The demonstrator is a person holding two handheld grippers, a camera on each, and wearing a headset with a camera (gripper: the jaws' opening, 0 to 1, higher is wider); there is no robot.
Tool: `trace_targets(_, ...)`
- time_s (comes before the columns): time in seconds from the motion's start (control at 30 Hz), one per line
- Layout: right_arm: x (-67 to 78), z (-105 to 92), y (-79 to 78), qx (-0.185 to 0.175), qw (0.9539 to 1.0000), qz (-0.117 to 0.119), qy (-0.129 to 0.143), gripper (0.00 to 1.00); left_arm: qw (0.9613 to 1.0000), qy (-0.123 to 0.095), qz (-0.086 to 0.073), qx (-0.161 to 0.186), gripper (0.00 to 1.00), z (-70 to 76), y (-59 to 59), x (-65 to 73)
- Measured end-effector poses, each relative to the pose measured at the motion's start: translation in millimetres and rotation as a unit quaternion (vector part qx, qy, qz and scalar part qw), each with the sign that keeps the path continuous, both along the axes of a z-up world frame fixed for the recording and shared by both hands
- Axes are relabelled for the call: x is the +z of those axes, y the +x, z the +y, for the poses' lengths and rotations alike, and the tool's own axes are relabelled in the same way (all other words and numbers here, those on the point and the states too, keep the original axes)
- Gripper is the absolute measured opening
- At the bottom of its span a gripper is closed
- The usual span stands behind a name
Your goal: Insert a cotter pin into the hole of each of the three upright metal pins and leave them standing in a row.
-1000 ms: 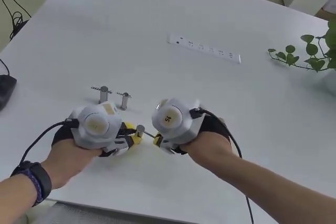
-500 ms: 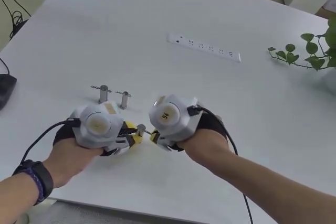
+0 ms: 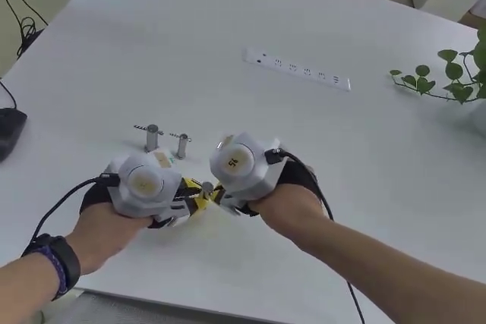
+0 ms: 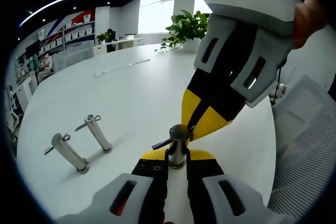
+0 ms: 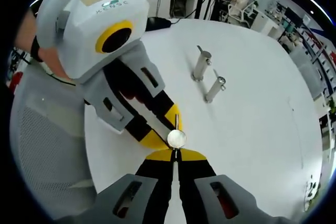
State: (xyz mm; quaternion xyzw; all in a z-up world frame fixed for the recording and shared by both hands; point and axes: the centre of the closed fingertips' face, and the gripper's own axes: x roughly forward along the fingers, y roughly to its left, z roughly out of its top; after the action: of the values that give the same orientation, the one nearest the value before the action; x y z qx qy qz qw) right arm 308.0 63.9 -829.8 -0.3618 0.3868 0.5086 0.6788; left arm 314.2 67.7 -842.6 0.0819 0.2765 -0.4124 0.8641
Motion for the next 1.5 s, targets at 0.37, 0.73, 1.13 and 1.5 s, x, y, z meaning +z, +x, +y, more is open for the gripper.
trace_targets(0.37,0.5,-3.9,-1.2,0.002,1.0,0.005,0.007,0.06,1.0,-0.003,0.001,0.002,0.1,-0.3,0.2,0.2)
trace_targets(0.73,0.2,-7.3,-2.2,-0.013,0.9997,0.018,0.01,0.05,1.0,-0.006,0.003,0.005,0.1,-0.2,0.4,-0.1)
trace_targets(1.13,1.1,-0.8,-0.6,-0.021,0.9994,0.019,0.019,0.05,0.9999,-0.007,0.003,0.01,0.1,-0.5,0.7,-0.4)
trace_targets(1.5,0.6,-0.3,0.4,-0.018,0.9995,0.015,0.021,0.06,0.9998,-0.01,0.003,0.017,0.1,-0.6,2.0,-0.2)
